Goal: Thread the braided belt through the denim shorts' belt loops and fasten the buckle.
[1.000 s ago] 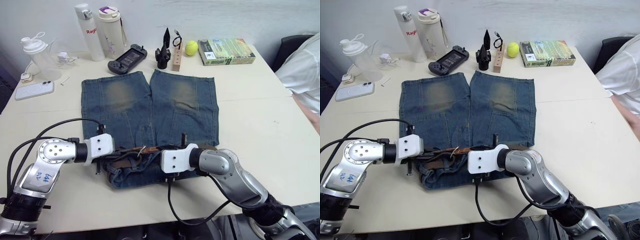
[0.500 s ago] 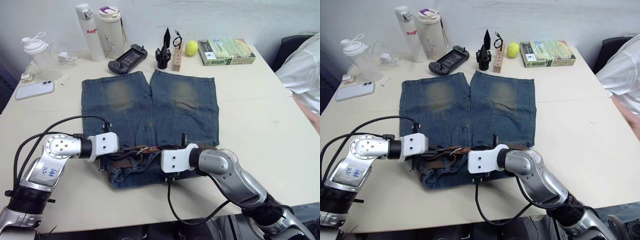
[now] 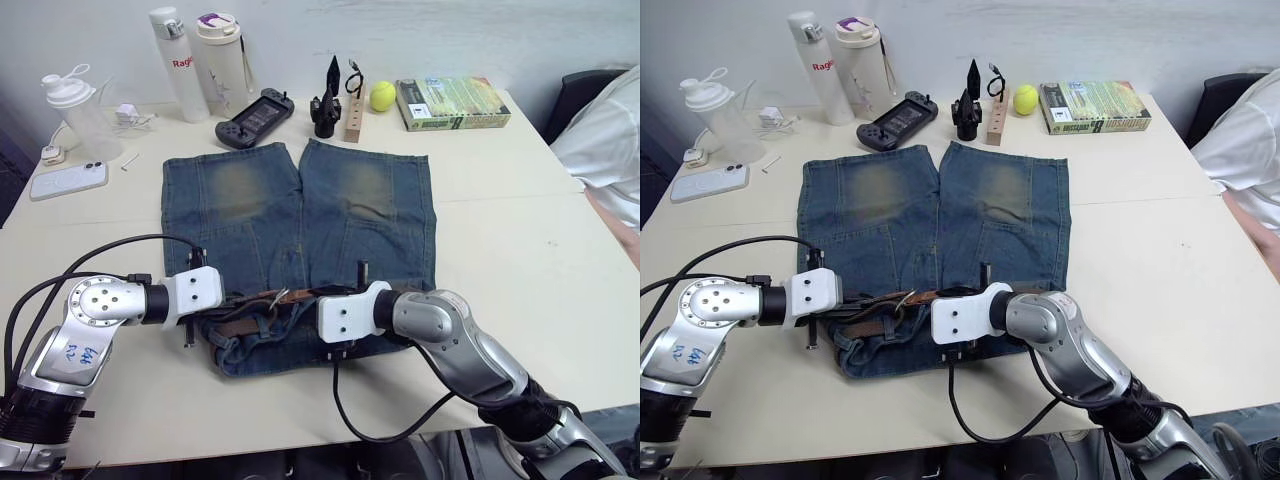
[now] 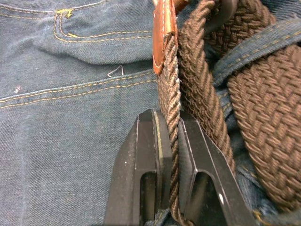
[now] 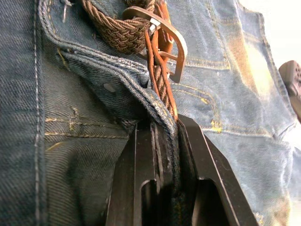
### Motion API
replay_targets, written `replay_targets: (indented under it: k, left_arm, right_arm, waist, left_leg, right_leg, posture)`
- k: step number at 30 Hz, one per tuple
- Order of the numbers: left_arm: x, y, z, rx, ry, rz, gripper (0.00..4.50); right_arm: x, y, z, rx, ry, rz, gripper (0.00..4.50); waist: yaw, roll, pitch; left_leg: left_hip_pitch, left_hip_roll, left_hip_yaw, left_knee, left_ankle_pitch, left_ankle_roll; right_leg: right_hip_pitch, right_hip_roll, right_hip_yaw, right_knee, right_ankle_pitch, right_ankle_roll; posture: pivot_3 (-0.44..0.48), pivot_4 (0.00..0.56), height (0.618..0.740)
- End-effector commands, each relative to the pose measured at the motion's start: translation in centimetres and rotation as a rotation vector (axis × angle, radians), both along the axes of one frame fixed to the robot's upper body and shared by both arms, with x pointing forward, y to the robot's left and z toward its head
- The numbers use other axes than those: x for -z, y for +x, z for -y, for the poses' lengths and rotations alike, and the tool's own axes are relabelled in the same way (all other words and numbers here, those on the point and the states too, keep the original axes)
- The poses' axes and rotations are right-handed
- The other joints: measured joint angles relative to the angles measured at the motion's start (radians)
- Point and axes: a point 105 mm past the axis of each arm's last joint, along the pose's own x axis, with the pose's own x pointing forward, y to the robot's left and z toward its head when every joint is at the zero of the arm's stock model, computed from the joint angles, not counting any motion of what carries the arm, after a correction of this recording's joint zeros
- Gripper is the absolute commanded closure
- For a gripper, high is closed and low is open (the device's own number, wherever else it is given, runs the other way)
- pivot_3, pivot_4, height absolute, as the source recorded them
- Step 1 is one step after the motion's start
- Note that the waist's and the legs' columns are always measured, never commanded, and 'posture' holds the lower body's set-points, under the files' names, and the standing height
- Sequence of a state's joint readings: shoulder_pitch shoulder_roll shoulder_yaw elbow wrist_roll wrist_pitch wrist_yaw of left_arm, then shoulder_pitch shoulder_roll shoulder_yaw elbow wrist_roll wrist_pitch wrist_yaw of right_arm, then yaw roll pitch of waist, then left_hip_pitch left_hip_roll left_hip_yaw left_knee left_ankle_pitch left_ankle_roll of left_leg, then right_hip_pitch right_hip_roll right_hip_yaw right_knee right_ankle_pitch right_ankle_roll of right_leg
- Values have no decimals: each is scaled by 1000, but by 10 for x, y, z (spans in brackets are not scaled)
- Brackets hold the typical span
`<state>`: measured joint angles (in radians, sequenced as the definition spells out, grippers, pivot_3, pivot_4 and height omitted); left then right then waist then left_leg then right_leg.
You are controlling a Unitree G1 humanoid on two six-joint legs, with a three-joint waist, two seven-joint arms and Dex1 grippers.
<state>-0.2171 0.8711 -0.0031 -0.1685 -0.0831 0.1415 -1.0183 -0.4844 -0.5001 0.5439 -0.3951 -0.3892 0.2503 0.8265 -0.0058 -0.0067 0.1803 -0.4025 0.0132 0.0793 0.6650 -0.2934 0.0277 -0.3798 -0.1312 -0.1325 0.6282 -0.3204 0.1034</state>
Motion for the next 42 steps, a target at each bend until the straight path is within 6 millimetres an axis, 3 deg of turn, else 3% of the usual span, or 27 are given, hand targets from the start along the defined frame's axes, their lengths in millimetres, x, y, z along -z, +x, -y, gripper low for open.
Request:
replay_targets:
  k: [1,7,15,19,22,27,34,37,41,42]
  left_arm:
    - [-9,-6,2,36,11,27,4161]
    - [-9,-9,3,44,12,24,4161]
    - [-13,-6,-12,-52,-50,49,4161]
    - [-16,-5,-17,-124,-143,51,4161]
    - [-26,0,-19,-225,-313,72,4161]
    - [-30,-3,-12,-274,-425,56,4161]
    - [-24,-16,4,-233,-420,6,4161]
    - [-27,-16,10,-225,-438,11,4161]
    - [-29,-12,13,-233,-456,26,4161]
    - [-30,-11,13,-238,-467,29,4161]
  right_arm:
    - [-15,-5,-13,-97,6,77,4487]
    - [-19,5,-13,-104,-6,97,4487]
    - [-14,6,-11,-90,-8,79,4487]
    - [-13,5,-11,-75,14,61,4487]
    - [-2,-2,-4,-59,12,22,4487]
    - [12,-15,10,-67,-40,-1,4487]
    - [22,-21,11,-73,-78,-9,4487]
    - [33,-24,17,-23,-90,-100,4487]
    - [30,-26,17,-4,-73,-136,4487]
    - [26,-26,18,-3,-61,-135,4020]
  waist:
    - [0,0,0]
    - [0,0,0]
    - [-1,0,0]
    - [-1,0,0]
    - [0,0,0]
    - [2,-1,-1]
    - [2,-1,0]
    - [5,-1,-1]
    - [5,-1,-1]
    - [5,-1,-1]
  left_leg:
    - [0,0,0,0,0,0]
    - [0,0,0,0,0,0]
    - [0,0,0,0,0,0]
    - [0,0,0,0,0,0]
    - [0,0,0,0,0,0]
    - [0,0,0,1,0,0]
    - [1,0,-1,0,0,0]
    - [1,0,0,1,0,0]
    - [2,0,-1,1,0,0]
    - [2,0,-1,1,0,0]
  right_leg:
    - [0,0,0,0,0,0]
    - [0,0,0,0,0,0]
    - [0,0,0,0,0,0]
    - [0,0,0,0,0,0]
    - [0,-1,0,1,0,0]
    - [1,-1,1,0,0,0]
    - [2,-1,2,0,0,0]
    - [2,-1,2,0,0,0]
    - [3,-1,3,0,0,0]
    - [3,-1,3,0,0,0]
  posture:
    - [0,150,720]
    - [0,150,720]
    - [0,150,720]
    - [0,150,720]
    - [0,150,720]
    - [0,150,720]
    - [0,150,720]
    - [0,150,720]
    - [0,150,720]
    - [0,150,720]
